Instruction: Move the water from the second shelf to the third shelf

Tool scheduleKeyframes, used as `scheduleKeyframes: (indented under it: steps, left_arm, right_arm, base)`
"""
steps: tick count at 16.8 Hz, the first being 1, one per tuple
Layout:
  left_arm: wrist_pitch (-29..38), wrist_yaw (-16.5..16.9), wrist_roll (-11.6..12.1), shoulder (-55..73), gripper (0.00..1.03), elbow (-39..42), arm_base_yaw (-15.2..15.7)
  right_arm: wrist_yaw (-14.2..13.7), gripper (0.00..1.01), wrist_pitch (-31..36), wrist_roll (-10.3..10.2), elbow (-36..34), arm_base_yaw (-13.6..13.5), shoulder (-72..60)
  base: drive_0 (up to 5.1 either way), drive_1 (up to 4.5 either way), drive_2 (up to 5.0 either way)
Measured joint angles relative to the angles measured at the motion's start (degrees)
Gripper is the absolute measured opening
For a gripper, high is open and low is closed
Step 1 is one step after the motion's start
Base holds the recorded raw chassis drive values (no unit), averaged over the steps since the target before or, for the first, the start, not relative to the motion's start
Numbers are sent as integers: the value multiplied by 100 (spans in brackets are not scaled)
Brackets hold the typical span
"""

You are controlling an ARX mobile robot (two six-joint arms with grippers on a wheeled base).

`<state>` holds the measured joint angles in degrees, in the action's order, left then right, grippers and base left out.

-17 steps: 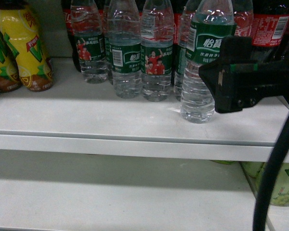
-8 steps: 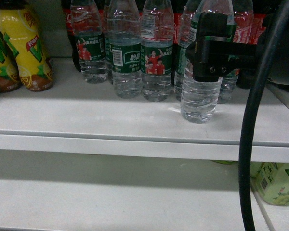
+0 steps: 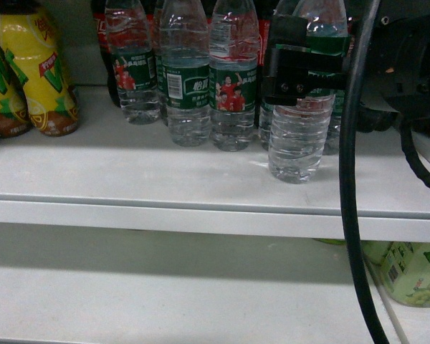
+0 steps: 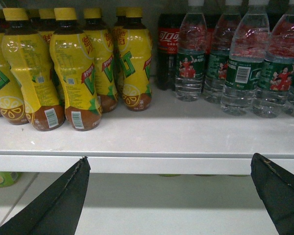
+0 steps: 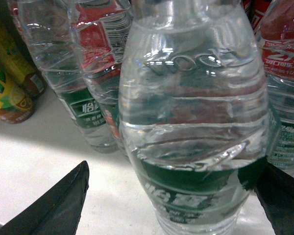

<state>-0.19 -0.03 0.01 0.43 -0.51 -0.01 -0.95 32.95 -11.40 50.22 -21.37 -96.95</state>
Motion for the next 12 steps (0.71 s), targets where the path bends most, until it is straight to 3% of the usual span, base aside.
scheduleKeyframes:
  steps: [11,12]
  left_arm:
    - [2,0,0,0,98,0,0]
    - [2,0,0,0,98,0,0]
  right_arm:
    - [-463,97,-151,-87,820,4,-621]
    - [-522,87,-120,-85,824,4,-640]
  base:
    - [0,0,0]
    - [0,0,0]
